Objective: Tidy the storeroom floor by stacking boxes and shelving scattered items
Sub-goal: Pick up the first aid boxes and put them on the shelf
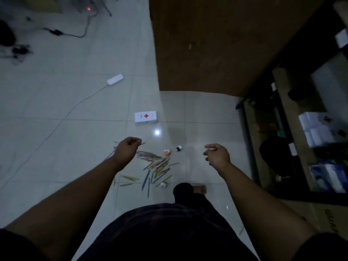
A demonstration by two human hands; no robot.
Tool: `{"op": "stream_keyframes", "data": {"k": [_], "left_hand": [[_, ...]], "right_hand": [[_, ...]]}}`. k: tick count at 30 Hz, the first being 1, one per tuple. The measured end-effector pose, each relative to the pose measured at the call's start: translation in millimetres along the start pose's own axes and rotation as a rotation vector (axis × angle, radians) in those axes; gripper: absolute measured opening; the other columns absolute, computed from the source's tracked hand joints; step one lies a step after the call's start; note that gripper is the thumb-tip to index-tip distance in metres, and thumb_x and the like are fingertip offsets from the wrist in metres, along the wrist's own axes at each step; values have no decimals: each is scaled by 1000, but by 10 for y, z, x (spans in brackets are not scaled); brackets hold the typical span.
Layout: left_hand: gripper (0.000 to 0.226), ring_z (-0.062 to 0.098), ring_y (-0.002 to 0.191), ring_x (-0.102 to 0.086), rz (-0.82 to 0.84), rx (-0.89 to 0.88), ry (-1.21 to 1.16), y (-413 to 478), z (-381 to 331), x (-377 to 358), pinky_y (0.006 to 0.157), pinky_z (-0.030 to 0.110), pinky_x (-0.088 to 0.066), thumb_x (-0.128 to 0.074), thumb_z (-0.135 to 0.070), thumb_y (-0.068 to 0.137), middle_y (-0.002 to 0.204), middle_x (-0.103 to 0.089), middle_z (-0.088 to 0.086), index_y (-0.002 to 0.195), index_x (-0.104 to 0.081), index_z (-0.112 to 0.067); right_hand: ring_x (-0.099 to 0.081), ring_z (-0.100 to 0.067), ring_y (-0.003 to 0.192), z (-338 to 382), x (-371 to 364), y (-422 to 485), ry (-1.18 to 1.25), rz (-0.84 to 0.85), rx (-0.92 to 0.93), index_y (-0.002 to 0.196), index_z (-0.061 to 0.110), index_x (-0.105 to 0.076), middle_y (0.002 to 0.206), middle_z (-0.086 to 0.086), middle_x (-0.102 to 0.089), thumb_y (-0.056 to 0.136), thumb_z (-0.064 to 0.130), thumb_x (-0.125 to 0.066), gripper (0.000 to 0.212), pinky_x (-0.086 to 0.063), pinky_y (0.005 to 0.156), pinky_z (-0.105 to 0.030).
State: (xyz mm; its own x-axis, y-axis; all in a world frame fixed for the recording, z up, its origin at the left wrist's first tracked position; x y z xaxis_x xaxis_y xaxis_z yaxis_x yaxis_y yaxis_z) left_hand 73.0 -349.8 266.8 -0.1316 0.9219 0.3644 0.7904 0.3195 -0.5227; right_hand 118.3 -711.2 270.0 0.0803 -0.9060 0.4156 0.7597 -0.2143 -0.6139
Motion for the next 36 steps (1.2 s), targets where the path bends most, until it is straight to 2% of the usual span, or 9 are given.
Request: {"op": "stream_keyframes", "data": {"k": [5,8,11,15,18,21,24,29,36], "left_hand": [[23,18,94,-70,-98,71,-90,-219,323,576,80,34,-54,-65,-30,97,109,-73,5,111,-71,-13],[25,19,101,-67,-166,85,-90,-258,407,721,94,41,-55,-67,-35,95,108,-72,1,110,-72,-16],[23,16,102,-63,-210,78,-103,-259,336,759,97,39,-50,-68,-37,94,108,-71,-3,107,-73,-19],[22,13,104,-63,-212,68,-114,-226,157,773,94,37,-50,-67,-43,94,109,-70,-8,107,-72,-26],[29,9,102,-62,-217,57,-115,-141,43,817,83,31,-51,-66,-44,95,110,-69,-9,114,-70,-23],[29,9,103,-62,-235,38,-129,-40,-6,911,92,35,-51,-66,-43,95,111,-69,-9,116,-70,-22],[30,9,103,-62,-214,51,-114,50,0,1075,97,35,-49,-66,-42,95,111,-69,-8,116,-70,-21],[31,12,108,-62,-182,35,-90,387,70,1567,92,29,-43,-67,-40,96,114,-69,-5,118,-70,-19],[30,12,108,-61,-18,-2,17,1211,273,2670,90,28,-42,-65,-41,96,114,-68,-5,117,-69,-19]], "right_hand": [[-66,-25,71,172,-443,-129,-59,63,56,103,15,-71,89,-7,-76,93,-1,-51,28,-50,57,-30],[-68,-29,77,297,-566,-111,-108,81,101,102,17,-71,92,-11,-75,92,0,-55,25,-55,66,-35],[-63,-27,72,416,-631,16,-132,81,138,106,13,-71,92,-16,-73,93,2,-60,21,-49,63,-30],[-59,-20,64,571,-657,164,-185,60,157,104,20,-70,79,-5,-67,90,11,-66,17,-49,65,-27],[-61,-20,67,658,-698,254,-201,80,174,103,21,-69,76,-1,-66,89,13,-67,17,-50,67,-27],[-59,-17,64,738,-784,345,-212,76,181,103,21,-68,75,1,-64,91,12,-67,15,-46,60,-23],[-56,-18,61,799,-901,398,-175,49,128,105,20,-67,76,-3,-63,92,13,-67,15,-44,57,-24],[-59,-23,64,896,-1311,377,-143,13,91,107,20,-69,78,-6,-66,90,16,-69,17,-50,66,-33],[-59,-21,59,1078,-2380,190,-27,-120,-7,110,18,-69,72,-8,-66,90,17,-69,19,-49,60,-30]]}}
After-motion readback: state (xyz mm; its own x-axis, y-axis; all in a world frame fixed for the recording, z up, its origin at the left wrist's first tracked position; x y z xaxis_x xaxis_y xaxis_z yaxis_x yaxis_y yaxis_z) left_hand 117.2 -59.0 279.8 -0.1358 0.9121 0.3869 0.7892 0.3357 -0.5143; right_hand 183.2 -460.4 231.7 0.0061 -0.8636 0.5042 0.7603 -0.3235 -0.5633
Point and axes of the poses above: each hand's wrist, its own y-axis towards the middle knuckle, its own x-axis out of the back of the hand, z = x × y, the point moved 2 cm from there along y, towards the middle knuckle
